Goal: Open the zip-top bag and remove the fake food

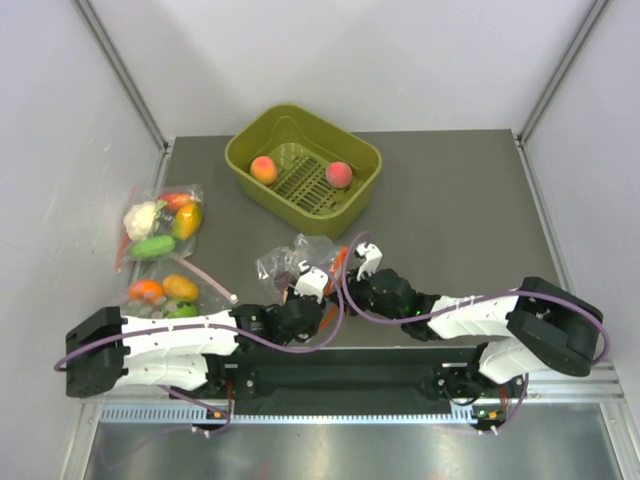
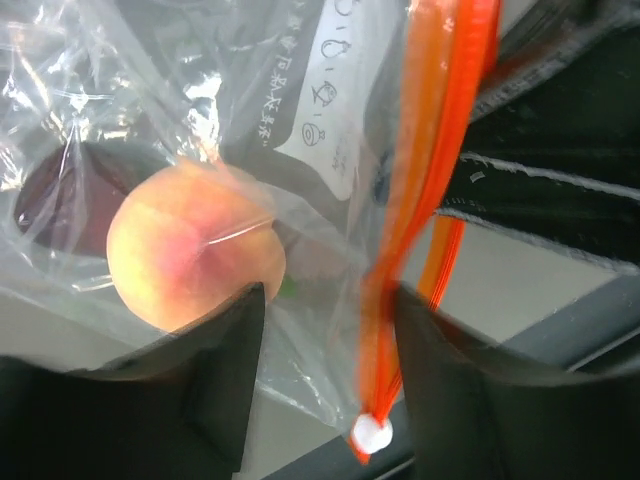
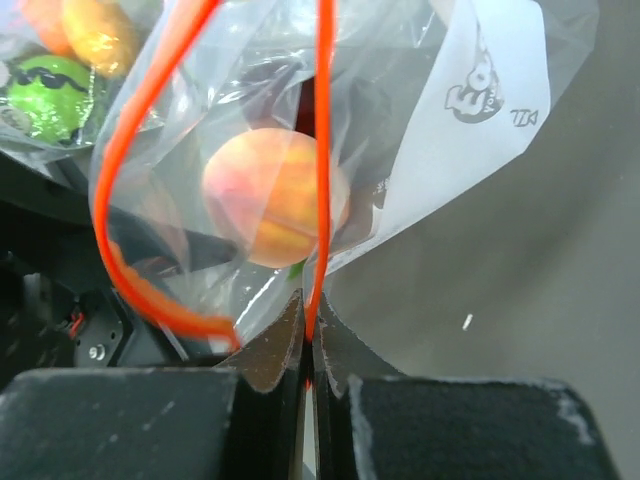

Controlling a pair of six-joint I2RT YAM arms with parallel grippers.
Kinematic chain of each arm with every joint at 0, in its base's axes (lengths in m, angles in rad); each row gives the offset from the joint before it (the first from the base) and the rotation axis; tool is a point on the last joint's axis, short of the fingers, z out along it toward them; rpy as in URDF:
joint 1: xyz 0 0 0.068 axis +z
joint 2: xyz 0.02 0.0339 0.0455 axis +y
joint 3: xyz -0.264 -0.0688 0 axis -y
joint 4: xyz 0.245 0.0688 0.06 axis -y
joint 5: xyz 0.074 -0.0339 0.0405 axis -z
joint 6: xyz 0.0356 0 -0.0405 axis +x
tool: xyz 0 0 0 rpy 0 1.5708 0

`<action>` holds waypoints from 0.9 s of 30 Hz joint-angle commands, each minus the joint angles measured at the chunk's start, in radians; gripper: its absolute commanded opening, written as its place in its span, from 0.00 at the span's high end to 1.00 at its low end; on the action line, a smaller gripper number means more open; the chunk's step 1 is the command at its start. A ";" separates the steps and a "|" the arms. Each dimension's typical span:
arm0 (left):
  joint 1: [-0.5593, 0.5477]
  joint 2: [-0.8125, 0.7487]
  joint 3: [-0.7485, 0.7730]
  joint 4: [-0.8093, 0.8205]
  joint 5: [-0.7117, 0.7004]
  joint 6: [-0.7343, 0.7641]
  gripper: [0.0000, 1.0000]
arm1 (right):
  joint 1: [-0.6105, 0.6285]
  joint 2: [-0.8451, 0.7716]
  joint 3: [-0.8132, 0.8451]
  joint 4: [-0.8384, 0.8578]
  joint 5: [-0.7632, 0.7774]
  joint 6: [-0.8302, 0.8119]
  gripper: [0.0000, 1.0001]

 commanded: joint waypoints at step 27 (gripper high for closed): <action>-0.001 -0.140 -0.003 -0.063 -0.180 -0.186 1.00 | -0.065 -0.247 -0.032 -0.254 0.151 -0.012 0.67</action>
